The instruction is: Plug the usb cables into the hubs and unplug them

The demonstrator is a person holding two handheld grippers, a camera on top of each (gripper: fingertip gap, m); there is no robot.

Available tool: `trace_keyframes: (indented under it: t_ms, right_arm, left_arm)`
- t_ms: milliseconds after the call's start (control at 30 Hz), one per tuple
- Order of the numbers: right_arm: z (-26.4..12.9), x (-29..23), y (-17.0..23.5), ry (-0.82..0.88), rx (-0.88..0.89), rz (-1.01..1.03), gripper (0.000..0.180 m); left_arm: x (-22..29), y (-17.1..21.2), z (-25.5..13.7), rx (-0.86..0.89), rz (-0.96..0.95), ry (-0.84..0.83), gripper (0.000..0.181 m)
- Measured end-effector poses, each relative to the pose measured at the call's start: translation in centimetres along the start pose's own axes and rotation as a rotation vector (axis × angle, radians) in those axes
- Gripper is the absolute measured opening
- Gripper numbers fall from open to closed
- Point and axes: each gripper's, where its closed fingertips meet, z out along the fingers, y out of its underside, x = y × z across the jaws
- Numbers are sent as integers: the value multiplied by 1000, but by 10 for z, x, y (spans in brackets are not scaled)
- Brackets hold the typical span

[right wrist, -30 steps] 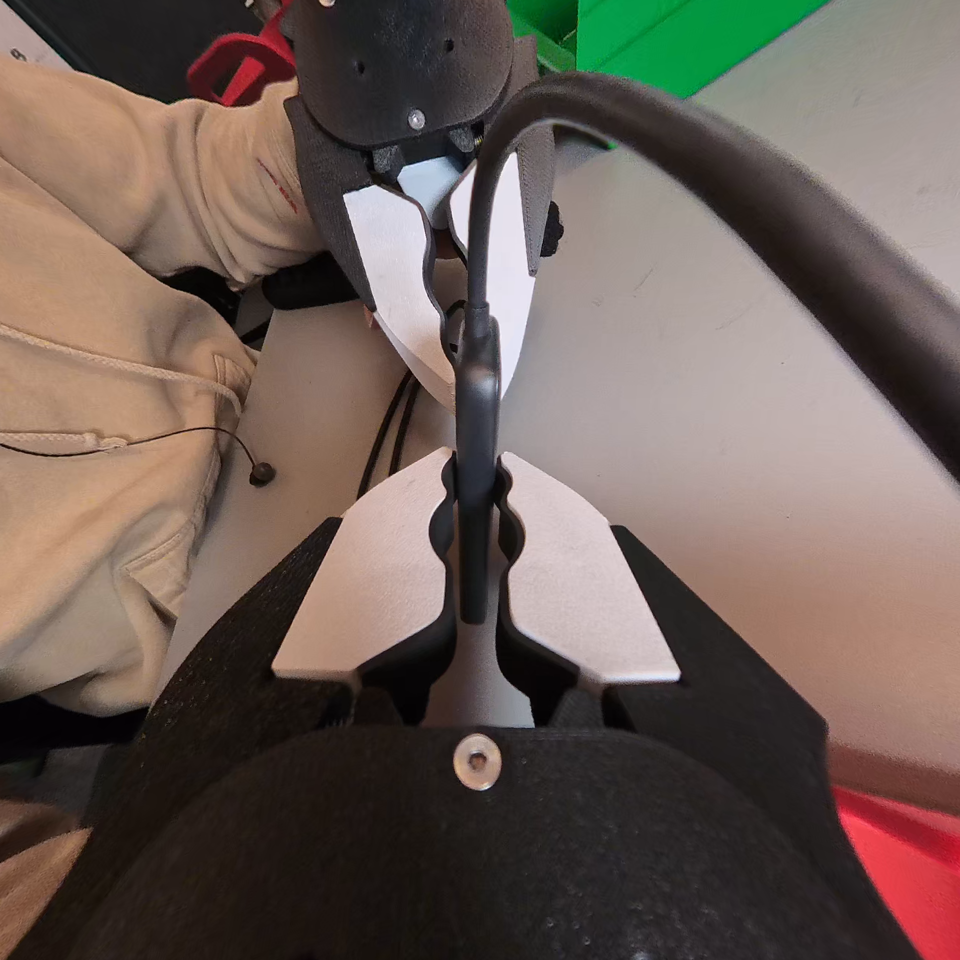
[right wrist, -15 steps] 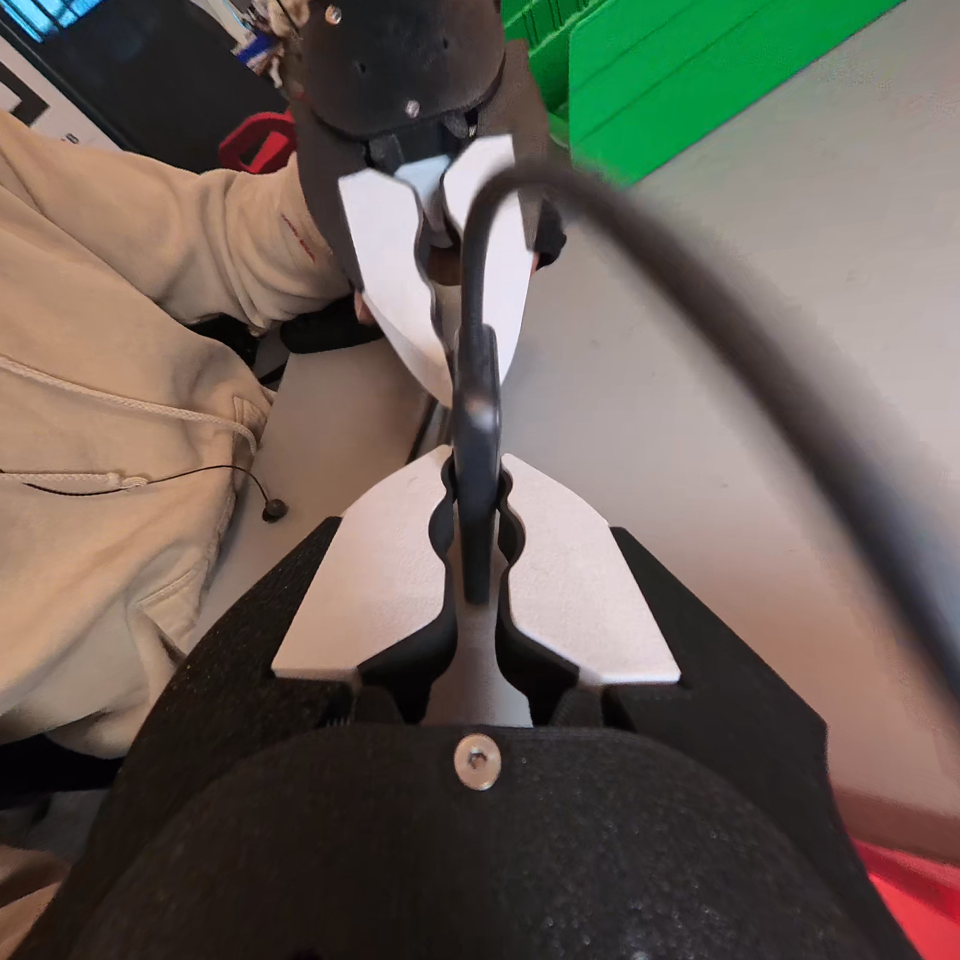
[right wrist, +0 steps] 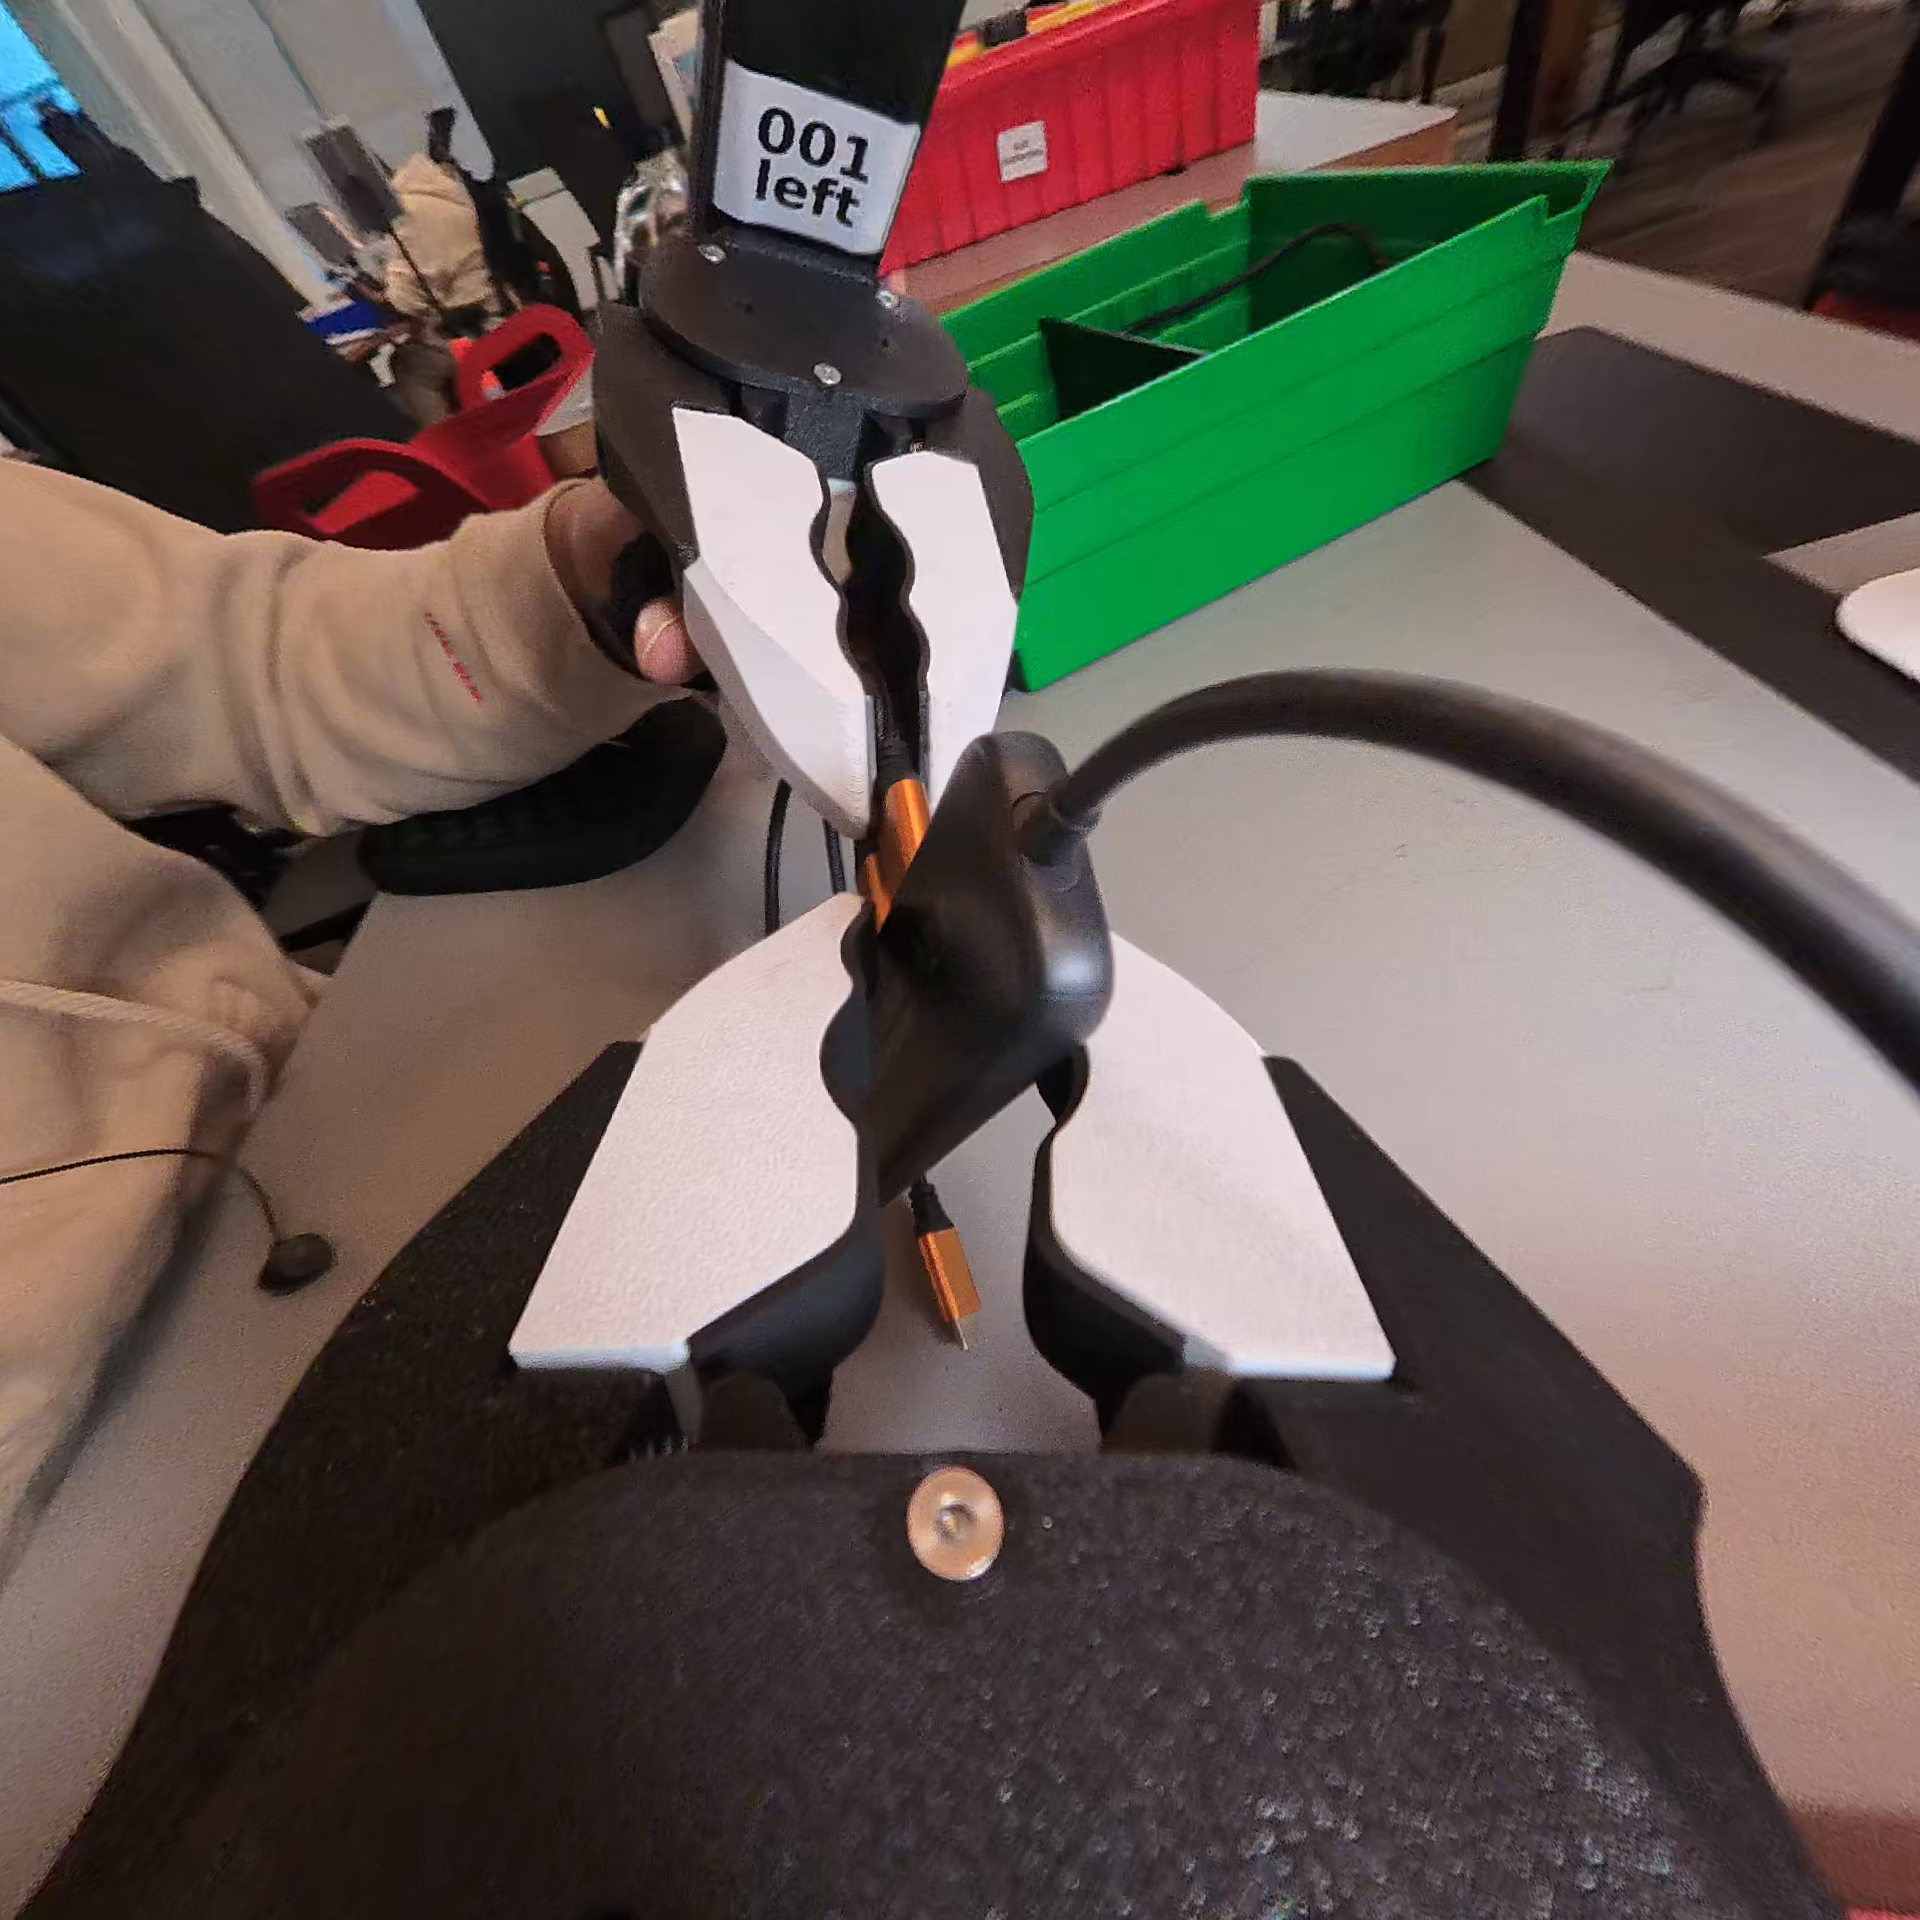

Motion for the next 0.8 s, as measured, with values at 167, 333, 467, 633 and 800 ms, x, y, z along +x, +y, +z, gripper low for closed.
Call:
trace_keyframes:
  t_ms: [167, 333, 467, 633, 800]
  right_arm:
    - [0, -7, -2, -27, 5, -22, 19]
    - [-1, -14, -1, -82, -4, -15, 12]
    - [-4, -25, -5, -162, 14, 20, 12]
    - [-12, -27, -17, -213, 95, 83, 12]
    - [-24, -26, -41, -231, 269, 117, 12]
  left_arm:
    - [4, -1, 3, 21, -39, 29, 8]
    - [7, 0, 4, 17, -44, 65, 8]
    - [17, 1, 0, 1, 64, 107, 8]
    - [18, 11, -6, -54, 164, 110, 18]
    - [23, 10, -12, 3, 153, 228, 26]
